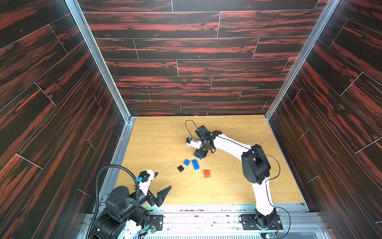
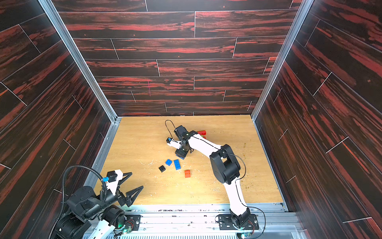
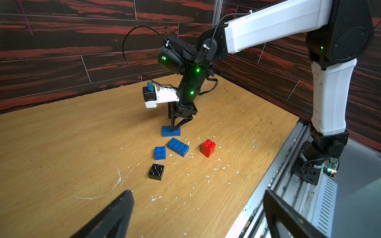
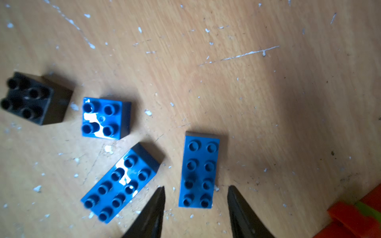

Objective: Assemble the letter f with lego
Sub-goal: Pick up the lego brick from the center of the board.

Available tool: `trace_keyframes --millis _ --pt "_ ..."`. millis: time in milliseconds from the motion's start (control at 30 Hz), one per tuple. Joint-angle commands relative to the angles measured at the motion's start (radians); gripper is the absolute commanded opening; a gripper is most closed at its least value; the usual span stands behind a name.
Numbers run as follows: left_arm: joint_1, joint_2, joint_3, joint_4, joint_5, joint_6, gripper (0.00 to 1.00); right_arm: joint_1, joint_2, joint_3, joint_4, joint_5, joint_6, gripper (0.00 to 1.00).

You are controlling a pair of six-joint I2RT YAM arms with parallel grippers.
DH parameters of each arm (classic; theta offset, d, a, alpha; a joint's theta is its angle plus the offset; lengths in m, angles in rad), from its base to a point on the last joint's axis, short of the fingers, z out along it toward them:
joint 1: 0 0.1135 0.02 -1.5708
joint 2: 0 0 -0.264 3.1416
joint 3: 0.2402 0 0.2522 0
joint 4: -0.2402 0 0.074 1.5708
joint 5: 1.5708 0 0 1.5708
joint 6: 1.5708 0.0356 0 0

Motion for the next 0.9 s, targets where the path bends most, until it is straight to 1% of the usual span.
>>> trace_keyframes --millis 0,300,633,800,867 --pt "0.004 -0.012 -0.009 -0.004 0.008 0.012 1.00 -0.011 0.045 0.030 -0.044 -0.010 -0.013 0.52" --pt "0.004 -0.009 -0.008 -0.001 0.006 0.012 1.00 -0.022 0.093 0.070 -0.073 -0.056 -0.022 0.52" --pt "0.003 -0.011 -0.008 -0.004 0.003 0.011 1.00 -0.027 0.156 0.133 -0.117 -0.073 -0.033 0.50" --pt "0.004 -0.011 -0.008 -0.003 0.004 0.010 1.00 -0.031 0.174 0.167 -0.139 -0.078 -0.035 0.47" --pt "0.004 -0.012 -0.008 -0.003 0.004 0.010 1.00 -0.031 0.181 0.180 -0.151 -0.082 -0.037 0.41"
